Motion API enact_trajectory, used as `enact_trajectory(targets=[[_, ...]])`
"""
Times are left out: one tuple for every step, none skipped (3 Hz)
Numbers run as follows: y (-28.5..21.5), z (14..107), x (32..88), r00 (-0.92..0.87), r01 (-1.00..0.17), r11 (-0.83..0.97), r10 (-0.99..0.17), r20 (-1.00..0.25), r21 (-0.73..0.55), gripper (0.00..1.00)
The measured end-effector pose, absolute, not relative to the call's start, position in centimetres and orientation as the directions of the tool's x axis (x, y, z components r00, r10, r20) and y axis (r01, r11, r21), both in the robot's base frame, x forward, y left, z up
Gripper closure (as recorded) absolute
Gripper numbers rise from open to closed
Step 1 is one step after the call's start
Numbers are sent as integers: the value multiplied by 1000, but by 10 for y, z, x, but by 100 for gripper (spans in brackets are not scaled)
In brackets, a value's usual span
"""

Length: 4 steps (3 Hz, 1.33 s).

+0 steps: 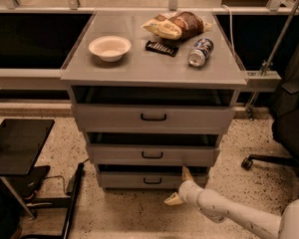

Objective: Open bottom drawer

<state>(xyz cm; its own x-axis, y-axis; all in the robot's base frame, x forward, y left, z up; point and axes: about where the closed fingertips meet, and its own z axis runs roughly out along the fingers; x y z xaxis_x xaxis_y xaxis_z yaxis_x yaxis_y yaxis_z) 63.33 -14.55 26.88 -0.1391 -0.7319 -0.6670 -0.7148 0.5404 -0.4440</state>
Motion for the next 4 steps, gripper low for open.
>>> enact_trajectory(targets=[[-158, 256, 632, -168, -739, 525, -751, -638, -423, 0], [-191, 235, 636, -214, -764, 530, -747, -629, -368, 0], [-205, 239, 669, -215, -745, 551, -732, -646, -376, 0], [-205, 239, 669, -215, -745, 551, -732, -646, -376, 0]])
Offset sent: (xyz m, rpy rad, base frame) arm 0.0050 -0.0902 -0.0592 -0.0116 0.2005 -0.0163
